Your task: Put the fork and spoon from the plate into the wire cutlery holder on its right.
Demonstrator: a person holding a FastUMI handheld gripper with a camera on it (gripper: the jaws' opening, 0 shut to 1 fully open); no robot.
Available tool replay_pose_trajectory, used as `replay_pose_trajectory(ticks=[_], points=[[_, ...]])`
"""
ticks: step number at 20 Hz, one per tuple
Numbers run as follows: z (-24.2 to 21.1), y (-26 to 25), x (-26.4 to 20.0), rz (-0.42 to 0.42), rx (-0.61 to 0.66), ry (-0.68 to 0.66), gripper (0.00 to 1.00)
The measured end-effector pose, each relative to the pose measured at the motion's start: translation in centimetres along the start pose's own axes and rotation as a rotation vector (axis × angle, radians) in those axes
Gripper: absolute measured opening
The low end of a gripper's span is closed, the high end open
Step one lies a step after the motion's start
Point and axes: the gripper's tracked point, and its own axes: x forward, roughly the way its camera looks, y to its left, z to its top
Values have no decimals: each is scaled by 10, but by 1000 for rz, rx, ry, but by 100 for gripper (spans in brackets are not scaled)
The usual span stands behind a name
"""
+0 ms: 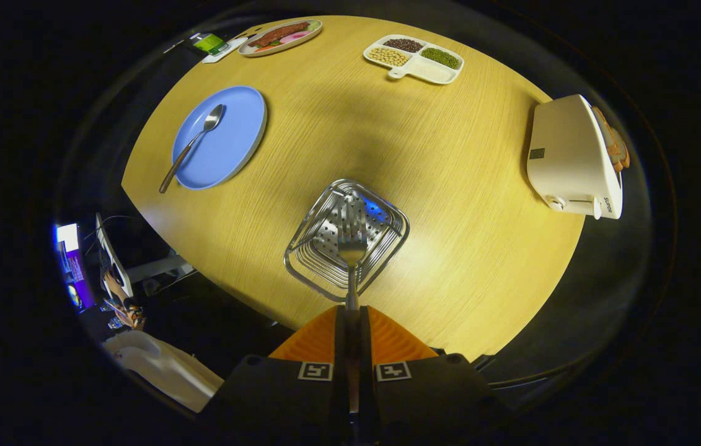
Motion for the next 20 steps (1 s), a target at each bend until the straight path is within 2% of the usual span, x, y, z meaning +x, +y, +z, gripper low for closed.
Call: replay_pose_trajectory(ticks=[3,5,6,8,10,11,13,15,20], points=[[11,-2,-4,7,22,-31,19],[18,-4,-8,8,34,-69,36],[20,-4,-9,13,46,-84,53],[21,-3,-13,27,70,-114,58],[23,-1,-18,49,103,-145,78],[24,1,-22,59,117,-169,83],[29,6,-33,83,139,-225,87],[37,14,-45,93,155,-299,99],[56,46,-88,81,147,-499,100]])
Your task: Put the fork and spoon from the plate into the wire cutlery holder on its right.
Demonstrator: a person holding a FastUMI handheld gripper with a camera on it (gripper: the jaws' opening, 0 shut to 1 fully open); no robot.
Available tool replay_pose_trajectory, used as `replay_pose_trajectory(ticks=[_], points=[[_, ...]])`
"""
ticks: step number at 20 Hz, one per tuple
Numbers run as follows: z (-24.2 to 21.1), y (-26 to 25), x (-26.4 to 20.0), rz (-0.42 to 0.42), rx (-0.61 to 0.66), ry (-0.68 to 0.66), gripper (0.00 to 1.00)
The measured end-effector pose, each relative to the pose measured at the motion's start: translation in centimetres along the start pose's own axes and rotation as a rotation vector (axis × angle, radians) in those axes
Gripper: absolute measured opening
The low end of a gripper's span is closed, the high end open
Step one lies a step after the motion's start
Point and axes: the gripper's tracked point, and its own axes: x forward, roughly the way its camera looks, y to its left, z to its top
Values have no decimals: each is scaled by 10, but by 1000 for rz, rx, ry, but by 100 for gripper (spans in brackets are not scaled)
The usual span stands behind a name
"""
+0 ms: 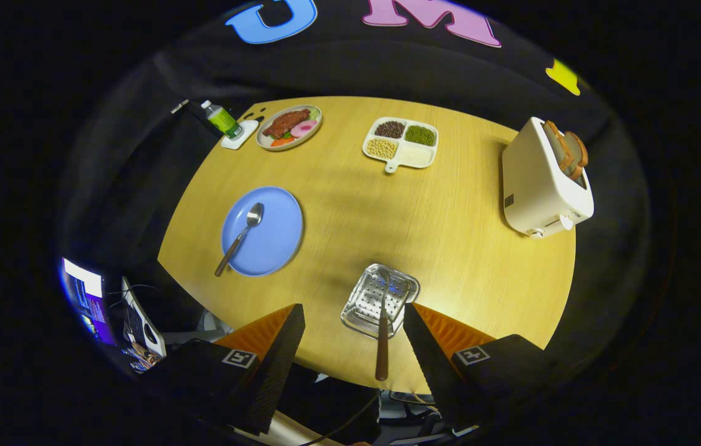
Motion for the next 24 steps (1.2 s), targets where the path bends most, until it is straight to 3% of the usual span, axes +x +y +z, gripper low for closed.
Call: replay_pose_trajectory(ticks=[4,8,15,24], points=[[18,53,-3,32,-6,-119,99],[25,107,19,59,-24,-151,100],[27,185,97,105,8,-109,100],[12,223,206,35,130,5,98]])
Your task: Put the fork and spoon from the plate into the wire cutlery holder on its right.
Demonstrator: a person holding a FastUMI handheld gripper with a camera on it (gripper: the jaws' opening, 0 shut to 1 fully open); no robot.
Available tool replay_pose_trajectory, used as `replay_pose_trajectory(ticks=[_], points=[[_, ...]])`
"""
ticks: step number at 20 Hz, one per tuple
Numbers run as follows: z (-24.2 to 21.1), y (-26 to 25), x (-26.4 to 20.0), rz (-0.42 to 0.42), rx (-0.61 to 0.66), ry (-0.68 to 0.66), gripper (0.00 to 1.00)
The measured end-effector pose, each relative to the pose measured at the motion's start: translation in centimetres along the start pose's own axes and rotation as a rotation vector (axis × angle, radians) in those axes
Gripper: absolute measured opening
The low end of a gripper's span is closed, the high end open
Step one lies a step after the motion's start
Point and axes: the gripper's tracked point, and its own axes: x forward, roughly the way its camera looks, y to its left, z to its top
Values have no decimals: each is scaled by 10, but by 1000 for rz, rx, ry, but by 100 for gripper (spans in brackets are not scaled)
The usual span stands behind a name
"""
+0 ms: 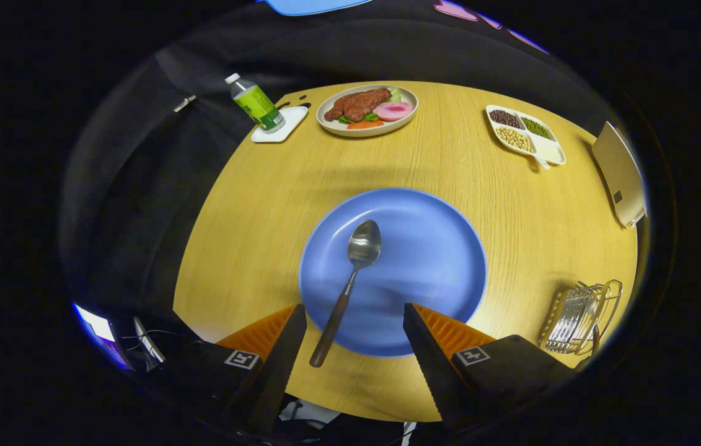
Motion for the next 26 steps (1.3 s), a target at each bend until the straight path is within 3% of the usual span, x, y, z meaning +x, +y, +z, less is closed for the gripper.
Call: replay_pose_trajectory(ticks=[3,6,9,12,14,20,26], points=[[-7,-1,23,-20,77,29,90],[-17,3,37,-23,112,68,66],[-25,4,50,-39,117,103,52],[-28,5,53,-40,132,121,26],[-31,5,56,-18,130,127,16],[-30,-1,44,63,97,108,7],[-30,-15,4,93,67,104,7]])
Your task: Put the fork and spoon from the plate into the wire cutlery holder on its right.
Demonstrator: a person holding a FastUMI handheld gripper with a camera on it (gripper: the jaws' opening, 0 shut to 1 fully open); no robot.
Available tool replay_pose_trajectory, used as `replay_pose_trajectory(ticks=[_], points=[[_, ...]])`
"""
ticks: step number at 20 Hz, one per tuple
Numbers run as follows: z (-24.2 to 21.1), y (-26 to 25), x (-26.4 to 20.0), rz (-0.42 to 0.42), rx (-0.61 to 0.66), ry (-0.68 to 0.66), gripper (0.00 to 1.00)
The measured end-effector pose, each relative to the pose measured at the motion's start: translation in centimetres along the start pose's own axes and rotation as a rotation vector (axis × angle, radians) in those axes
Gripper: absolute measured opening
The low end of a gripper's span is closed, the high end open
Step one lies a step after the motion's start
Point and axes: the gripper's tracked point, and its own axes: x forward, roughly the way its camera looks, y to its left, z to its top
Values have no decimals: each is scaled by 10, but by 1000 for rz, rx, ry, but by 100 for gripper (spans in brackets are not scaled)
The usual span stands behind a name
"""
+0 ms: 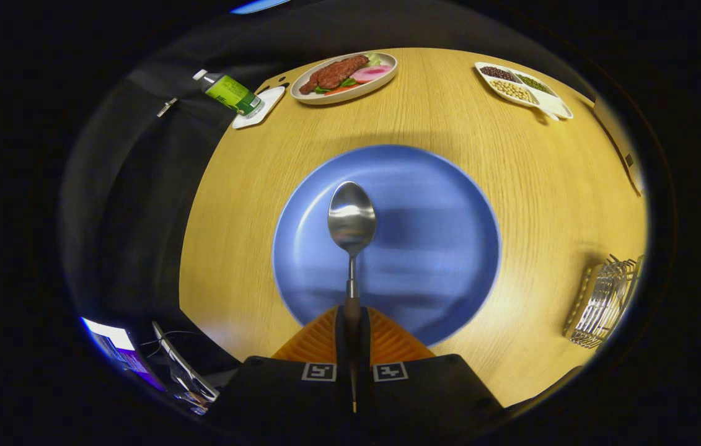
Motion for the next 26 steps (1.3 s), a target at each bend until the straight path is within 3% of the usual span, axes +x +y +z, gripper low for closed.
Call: replay_pose_trajectory(ticks=[7,13,16,26], points=[[-21,-39,-102,-18,-96,24,7],[-37,-110,-182,-136,-73,48,7],[-41,-142,-205,-197,-38,69,7],[-45,-194,-222,-238,89,276,7]])
